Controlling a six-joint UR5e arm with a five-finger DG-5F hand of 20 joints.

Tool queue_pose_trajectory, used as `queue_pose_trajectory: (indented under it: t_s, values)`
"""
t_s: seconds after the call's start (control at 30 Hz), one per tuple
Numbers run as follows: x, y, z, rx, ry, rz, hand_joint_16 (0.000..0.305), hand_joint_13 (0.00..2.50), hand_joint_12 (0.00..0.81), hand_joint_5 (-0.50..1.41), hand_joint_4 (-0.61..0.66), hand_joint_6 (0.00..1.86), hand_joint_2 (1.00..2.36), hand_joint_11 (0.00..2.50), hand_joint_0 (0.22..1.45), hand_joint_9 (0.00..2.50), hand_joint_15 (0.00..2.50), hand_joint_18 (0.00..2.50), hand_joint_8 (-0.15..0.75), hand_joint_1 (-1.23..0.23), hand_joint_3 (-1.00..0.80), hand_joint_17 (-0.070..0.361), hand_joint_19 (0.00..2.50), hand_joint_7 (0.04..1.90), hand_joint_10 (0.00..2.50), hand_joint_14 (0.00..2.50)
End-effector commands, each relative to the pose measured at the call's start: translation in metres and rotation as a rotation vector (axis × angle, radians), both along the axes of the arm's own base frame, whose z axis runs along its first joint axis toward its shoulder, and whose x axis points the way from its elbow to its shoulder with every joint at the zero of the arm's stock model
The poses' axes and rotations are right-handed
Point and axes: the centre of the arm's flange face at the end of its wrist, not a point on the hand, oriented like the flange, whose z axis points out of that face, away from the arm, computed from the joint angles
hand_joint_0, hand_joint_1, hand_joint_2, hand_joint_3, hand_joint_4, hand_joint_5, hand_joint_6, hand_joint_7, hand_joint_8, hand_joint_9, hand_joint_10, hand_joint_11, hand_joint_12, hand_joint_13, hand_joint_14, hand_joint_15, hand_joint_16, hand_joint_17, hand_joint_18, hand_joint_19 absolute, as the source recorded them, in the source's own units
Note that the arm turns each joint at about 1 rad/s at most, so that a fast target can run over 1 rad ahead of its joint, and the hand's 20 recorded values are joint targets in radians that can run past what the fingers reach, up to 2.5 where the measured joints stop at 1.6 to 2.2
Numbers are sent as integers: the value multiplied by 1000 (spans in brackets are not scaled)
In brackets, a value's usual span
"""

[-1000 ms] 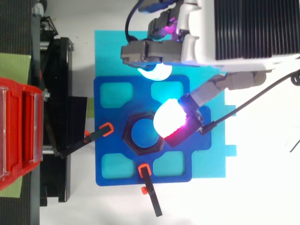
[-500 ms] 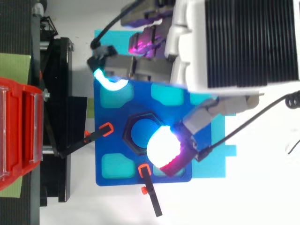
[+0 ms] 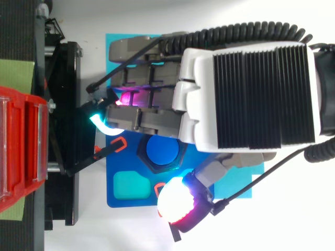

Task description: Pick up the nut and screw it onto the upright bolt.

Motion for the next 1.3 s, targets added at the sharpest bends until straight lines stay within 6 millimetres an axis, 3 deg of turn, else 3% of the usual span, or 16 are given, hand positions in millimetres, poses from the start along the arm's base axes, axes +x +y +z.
queue_pose_trajectory:
  t_s: [0.0, 0.3, 0.5, 1.27]
  values:
    - [0, 4, 0, 0, 1, 5, 37, 673, 248, -116, 205, 501, 1000, 0, 377, 753, 0, 307, 224, -307, -500, 84, 0, 623, 0, 0]
    - [-1, 13, -4, -1, 16, 11, 38, 618, 256, -133, 198, 501, 1000, 0, 379, 688, 0, 227, 218, -277, -500, 85, 0, 588, 0, 0]
    - [-4, 17, -14, 17, 37, 9, 36, 604, 252, -114, 204, 502, 1000, 0, 400, 692, 0, 202, 221, -248, -500, 81, 0, 699, 0, 0]
    - [-4, 19, -14, 23, 40, 12, 32, 679, 244, -39, 275, 504, 1000, 0, 428, 824, 0, 265, 253, -262, -500, 72, 0, 1043, 0, 0]
